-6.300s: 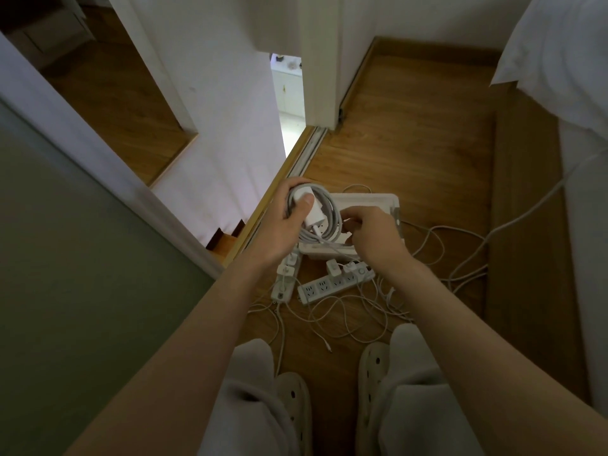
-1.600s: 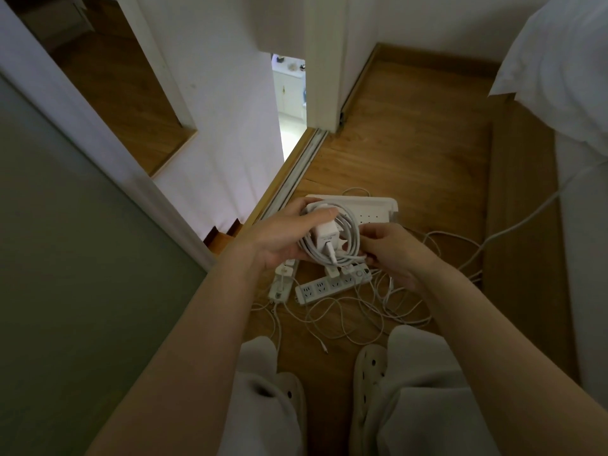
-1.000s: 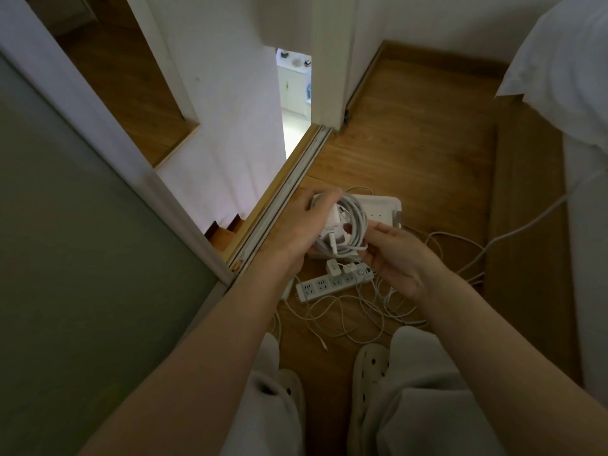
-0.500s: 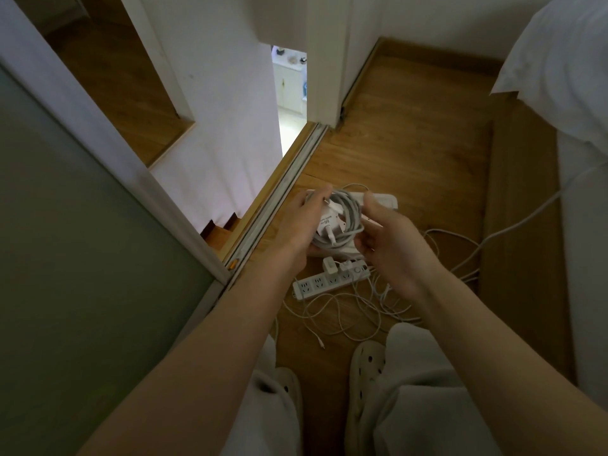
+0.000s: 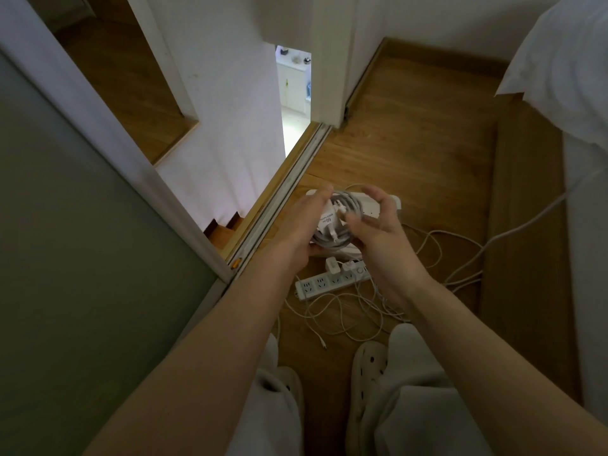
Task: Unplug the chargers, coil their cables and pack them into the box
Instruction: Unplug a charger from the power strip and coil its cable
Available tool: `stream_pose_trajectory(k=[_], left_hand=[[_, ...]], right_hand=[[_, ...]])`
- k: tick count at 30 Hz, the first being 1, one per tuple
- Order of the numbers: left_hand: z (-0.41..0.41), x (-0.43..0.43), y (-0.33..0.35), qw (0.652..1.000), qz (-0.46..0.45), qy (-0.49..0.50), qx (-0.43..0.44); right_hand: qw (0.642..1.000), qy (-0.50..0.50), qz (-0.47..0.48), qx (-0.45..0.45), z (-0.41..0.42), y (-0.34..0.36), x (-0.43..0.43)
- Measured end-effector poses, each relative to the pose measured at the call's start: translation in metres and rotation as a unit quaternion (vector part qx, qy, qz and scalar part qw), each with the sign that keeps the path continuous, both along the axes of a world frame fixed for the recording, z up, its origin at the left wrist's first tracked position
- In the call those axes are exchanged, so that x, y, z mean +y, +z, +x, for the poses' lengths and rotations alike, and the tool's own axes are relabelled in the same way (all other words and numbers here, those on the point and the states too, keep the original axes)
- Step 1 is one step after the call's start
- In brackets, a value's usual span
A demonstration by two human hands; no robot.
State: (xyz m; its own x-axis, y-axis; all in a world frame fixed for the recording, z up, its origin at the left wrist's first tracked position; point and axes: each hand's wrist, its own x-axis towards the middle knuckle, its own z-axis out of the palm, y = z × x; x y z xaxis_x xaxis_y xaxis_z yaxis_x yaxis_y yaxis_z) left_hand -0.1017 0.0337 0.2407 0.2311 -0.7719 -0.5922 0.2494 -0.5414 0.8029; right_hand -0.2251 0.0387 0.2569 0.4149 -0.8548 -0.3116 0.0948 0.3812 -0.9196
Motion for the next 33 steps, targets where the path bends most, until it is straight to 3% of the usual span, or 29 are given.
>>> stream_pose_trajectory(k=[2, 6, 9, 12, 13, 16, 17, 18, 20, 23, 26, 28, 31, 33], left_hand=[[-0.002, 0.0, 0.002, 1.0, 0.0, 0.003, 0.002], [-0.004, 0.0, -0.003, 0.999, -0.016, 0.001, -0.051], [-0.007, 0.002, -0.008, 0.995, -0.039, -0.008, -0.09], [-0.012, 0.0, -0.011, 0.995, -0.031, -0.016, -0.09], [-0.012, -0.001, -0.011, 0.997, -0.021, -0.015, -0.077], [-0.012, -0.005, -0.013, 0.999, -0.004, -0.011, -0.053], [-0.011, -0.005, -0.013, 0.999, 0.001, -0.015, -0.049], [-0.009, -0.005, -0.014, 0.999, 0.009, -0.023, -0.036], [-0.004, -0.004, -0.015, 0.999, 0.019, -0.04, 0.008], [0.002, -0.002, -0.014, 0.997, 0.013, -0.05, 0.054], [0.0, -0.002, -0.011, 0.994, -0.022, -0.051, 0.098], [-0.004, -0.004, -0.008, 0.992, -0.048, -0.038, 0.11], [-0.014, -0.006, -0.003, 0.989, -0.119, -0.02, 0.082], [-0.023, -0.004, 0.001, 0.984, -0.17, -0.017, -0.041]], right_hand=[[0.999, 0.017, -0.042, -0.002, 0.001, -0.001, 0.001], [0.985, 0.047, -0.116, 0.116, 0.0, 0.001, -0.001], [0.971, 0.024, -0.138, 0.194, 0.002, -0.006, -0.001], [0.937, -0.017, -0.217, 0.271, 0.004, -0.009, -0.003], [0.903, -0.012, -0.27, 0.333, 0.003, -0.011, -0.005], [0.717, 0.037, -0.433, 0.545, -0.002, -0.012, -0.005], [0.687, 0.038, -0.465, 0.557, -0.002, -0.011, -0.005], [0.68, 0.036, -0.486, 0.548, -0.002, -0.01, -0.004], [0.699, 0.065, -0.496, 0.511, -0.002, -0.009, -0.004], [0.792, 0.085, -0.455, 0.399, -0.002, -0.007, 0.0], [0.886, -0.014, -0.371, 0.277, -0.003, 0.006, -0.001], [0.925, -0.091, -0.297, 0.218, -0.005, 0.01, -0.005], [0.963, -0.158, -0.173, 0.132, -0.008, 0.014, -0.012], [0.979, -0.188, -0.026, 0.081, -0.01, 0.014, -0.017]])
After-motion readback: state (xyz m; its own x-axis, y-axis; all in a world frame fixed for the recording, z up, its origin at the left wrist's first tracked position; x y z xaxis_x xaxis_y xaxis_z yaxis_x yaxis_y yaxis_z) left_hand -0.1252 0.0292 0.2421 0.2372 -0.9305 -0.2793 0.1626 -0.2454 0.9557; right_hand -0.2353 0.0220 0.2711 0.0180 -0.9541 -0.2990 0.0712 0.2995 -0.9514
